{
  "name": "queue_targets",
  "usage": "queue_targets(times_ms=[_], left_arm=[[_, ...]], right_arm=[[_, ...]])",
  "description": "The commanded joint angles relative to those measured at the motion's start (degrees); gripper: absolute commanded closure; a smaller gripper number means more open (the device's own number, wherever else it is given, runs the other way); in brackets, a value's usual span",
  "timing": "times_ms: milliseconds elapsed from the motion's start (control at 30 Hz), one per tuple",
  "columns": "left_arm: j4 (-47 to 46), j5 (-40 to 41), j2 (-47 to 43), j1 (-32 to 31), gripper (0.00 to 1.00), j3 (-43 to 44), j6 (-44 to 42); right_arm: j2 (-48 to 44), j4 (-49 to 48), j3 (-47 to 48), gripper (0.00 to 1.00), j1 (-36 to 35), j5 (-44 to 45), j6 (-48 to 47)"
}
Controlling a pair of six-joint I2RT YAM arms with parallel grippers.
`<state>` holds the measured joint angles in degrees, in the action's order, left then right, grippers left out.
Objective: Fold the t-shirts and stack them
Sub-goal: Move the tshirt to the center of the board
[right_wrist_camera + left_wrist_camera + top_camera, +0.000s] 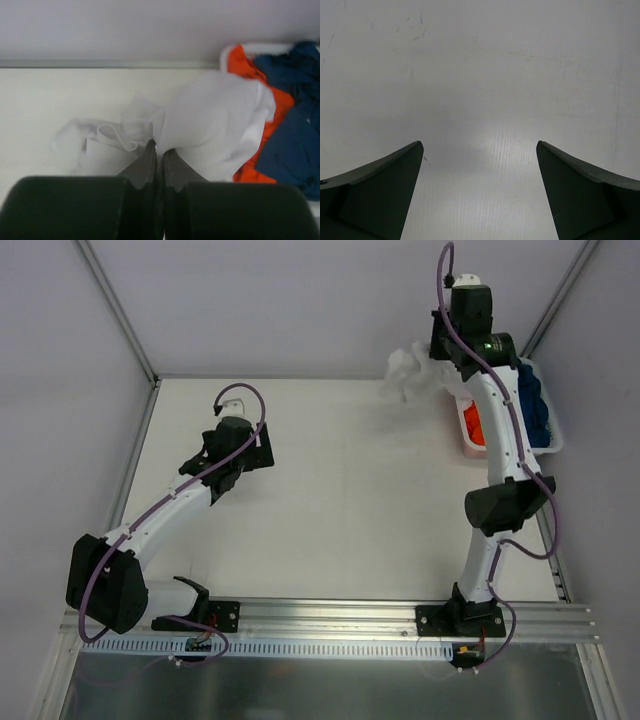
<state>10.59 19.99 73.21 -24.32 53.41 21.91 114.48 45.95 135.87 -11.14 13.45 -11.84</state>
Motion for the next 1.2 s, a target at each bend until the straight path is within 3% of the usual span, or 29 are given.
queue_targets(times_ms=[0,100,200,433,533,700,800,900,1033,1167], left_arm=[[-1.0,-0.6,0.5,0.0,0.01,0.8,1.4],[-1.0,-0.9,0.2,-0.1,0.01,0.7,1.4],[-1.0,-1.4,-1.0,0.0,0.01,0.6,1.6],[-1.1,-2.7,-3.8,-0.1,0.01,-0.4,1.6],[-0.9,-3.4,-4.5,-0.1,0.01,-0.7,1.7],[-0.9,-3.0,-5.5,0.0,0.01,-1.5,1.8],[-0.8,-3.1,-5.4,0.0,0.01,-1.4,2.0],[-0.8,-2.8,-5.2,0.0,0.01,-1.4,2.0],[-0.9,-1.5,-5.0,0.0,0.01,-1.8,2.0],[-0.8,-1.0,-4.8,0.0,0.01,-2.2,2.8]], right_arm=[[-12.4,2.9,5.7,0.97,-1.0,-11.5,2.9],[-17.7,0.3,4.1,0.91,-0.9,-22.0,6.3],[-19.7,2.1,4.9,0.86,-2.0,-20.0,5.1],[-18.9,7.2,2.9,0.8,-1.8,-24.7,6.9],[-16.0,10.5,2.6,0.78,-3.2,-20.7,6.7],[-9.4,15.7,2.1,0.81,-9.4,-24.3,5.1],[-5.5,15.6,1.9,0.85,-13.3,-32.7,5.1],[-4.3,14.3,2.8,0.85,-17.6,-32.5,4.7],[-6.1,13.6,2.6,0.86,-19.0,-32.2,5.4],[-13.9,11.2,-5.6,0.87,-19.0,-29.5,5.4]])
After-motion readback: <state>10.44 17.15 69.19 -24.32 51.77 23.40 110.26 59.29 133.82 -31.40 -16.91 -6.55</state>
